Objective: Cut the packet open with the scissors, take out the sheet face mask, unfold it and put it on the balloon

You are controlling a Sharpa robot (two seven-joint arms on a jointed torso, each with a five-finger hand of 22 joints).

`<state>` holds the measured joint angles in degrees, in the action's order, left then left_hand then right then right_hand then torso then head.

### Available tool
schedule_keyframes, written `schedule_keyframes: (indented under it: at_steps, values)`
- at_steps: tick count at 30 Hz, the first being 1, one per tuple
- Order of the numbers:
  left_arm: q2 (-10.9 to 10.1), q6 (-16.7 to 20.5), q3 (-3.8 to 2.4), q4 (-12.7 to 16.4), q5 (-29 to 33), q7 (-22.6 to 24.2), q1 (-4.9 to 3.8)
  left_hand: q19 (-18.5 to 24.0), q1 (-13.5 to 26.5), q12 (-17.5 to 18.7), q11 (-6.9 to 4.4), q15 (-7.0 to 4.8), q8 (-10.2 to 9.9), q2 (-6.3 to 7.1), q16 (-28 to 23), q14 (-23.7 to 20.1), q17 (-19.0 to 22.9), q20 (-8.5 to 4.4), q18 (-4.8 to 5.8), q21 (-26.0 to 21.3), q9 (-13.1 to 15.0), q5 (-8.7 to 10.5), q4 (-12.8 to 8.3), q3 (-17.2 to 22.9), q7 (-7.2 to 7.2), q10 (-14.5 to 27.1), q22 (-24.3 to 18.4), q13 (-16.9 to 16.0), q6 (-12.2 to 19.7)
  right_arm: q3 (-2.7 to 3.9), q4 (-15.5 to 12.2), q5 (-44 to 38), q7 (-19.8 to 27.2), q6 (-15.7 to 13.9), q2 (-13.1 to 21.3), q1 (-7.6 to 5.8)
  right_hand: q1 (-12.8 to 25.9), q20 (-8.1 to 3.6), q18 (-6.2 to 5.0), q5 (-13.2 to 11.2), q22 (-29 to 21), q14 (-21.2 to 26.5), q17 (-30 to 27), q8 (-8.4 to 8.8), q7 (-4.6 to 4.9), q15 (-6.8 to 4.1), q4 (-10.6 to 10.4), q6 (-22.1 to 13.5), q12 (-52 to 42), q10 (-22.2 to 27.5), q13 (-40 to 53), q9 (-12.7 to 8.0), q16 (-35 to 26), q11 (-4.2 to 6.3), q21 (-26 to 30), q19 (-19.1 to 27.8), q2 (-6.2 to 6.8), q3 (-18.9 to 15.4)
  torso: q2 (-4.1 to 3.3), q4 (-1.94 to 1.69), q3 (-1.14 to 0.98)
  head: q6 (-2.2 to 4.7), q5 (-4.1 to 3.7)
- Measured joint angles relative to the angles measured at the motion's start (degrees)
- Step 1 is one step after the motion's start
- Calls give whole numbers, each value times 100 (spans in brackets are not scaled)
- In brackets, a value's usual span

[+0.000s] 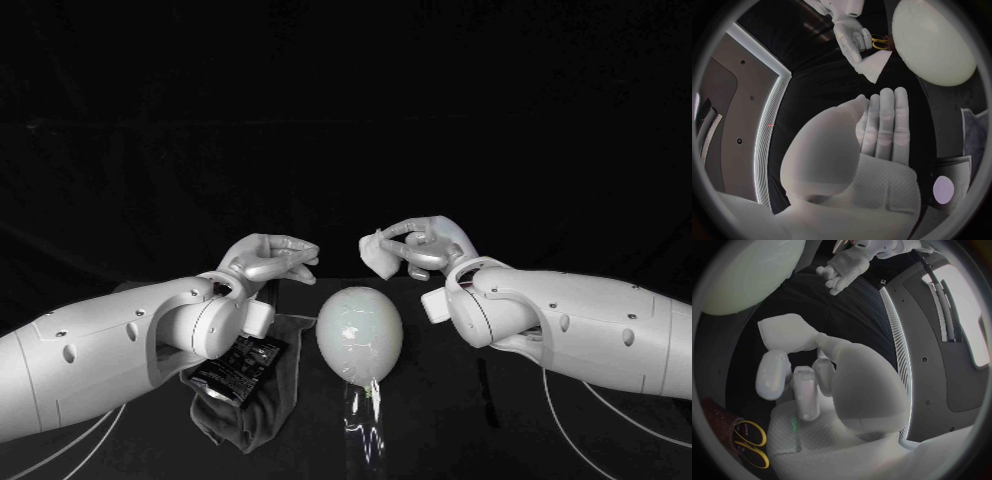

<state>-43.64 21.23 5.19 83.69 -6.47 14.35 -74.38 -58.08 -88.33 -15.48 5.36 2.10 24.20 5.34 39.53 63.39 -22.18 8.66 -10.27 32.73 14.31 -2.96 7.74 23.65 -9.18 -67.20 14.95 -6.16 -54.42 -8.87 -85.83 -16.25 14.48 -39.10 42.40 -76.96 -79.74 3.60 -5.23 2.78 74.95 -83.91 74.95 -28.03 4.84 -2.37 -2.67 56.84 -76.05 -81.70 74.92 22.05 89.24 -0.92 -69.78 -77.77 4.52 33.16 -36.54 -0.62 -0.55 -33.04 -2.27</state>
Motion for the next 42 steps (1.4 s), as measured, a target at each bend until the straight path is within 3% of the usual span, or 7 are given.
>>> schedule_keyframes:
  at_steps: [3,6,9,11,14,29,42]
  values:
    - [55,-69,0,83,-30,-83,28,62,281,61,-67,-58,0,-37,-106,165,-9,-76,0,174,2,1,148,126,61,-143,123,46,-58,1,-12,15,-3,-33,-5,-1,0,0,0,0,0,0,0,1,-3,0,6,-5,0,0,-1,1,12,0,0,0,0,6,0,0,2,0,9]
    - [153,-127,1,113,-13,-178,55,111,608,157,-51,-36,1,-36,-215,224,-17,-33,0,178,36,1,441,150,67,-217,134,96,-65,1,-45,27,-5,-55,-8,-1,0,0,1,0,0,0,0,2,-3,0,6,-6,0,0,-2,1,20,1,0,0,0,6,0,3,3,6,14]
    - [250,-166,1,101,37,-250,65,173,801,225,-23,-35,-72,71,-317,225,-23,1,1,148,17,0,628,120,44,-245,117,132,-42,1,-81,35,-5,-67,-11,-1,0,0,1,-1,-1,0,0,8,-3,1,6,-6,1,0,1,1,20,1,0,0,0,6,-3,7,2,8,20]
    - [325,-187,1,68,86,-299,69,285,917,284,-1,18,-139,190,-457,142,-21,41,2,41,-11,0,771,70,-6,-308,59,154,9,1,-113,39,-6,-74,-14,-1,0,0,1,-1,-2,0,0,6,-3,1,6,-7,1,0,2,1,20,1,0,1,0,6,-4,9,1,8,23]
    - [429,-200,-3,-1,159,-351,73,406,1122,372,28,77,-196,255,-653,-50,3,159,2,-114,-30,0,888,-17,-26,-335,-33,182,29,1,-162,45,-6,-77,-15,-1,0,0,2,-1,-4,0,-3,-14,0,1,4,-4,1,0,3,0,20,1,1,1,1,8,-5,12,0,2,26]
    - [715,-242,-48,-190,372,-474,77,455,1499,556,29,107,-350,200,-881,-84,-74,237,7,-295,-71,0,897,-290,-47,-439,-171,199,8,1,-358,57,-15,-71,-20,-1,15,1,3,-6,-2,0,-4,-10,2,1,-10,23,-23,-29,1,-1,8,32,2,1,17,22,-3,8,0,-12,38]
    - [766,-279,-82,-222,516,-440,78,525,1522,776,181,221,-568,176,-958,-197,-146,304,10,-395,-148,0,892,-454,-182,-240,-244,220,145,1,-459,61,-48,-24,-21,-1,15,1,4,-16,0,1,0,-1,-3,1,6,18,-22,-29,4,2,15,33,6,2,18,37,-3,0,3,-19,46]
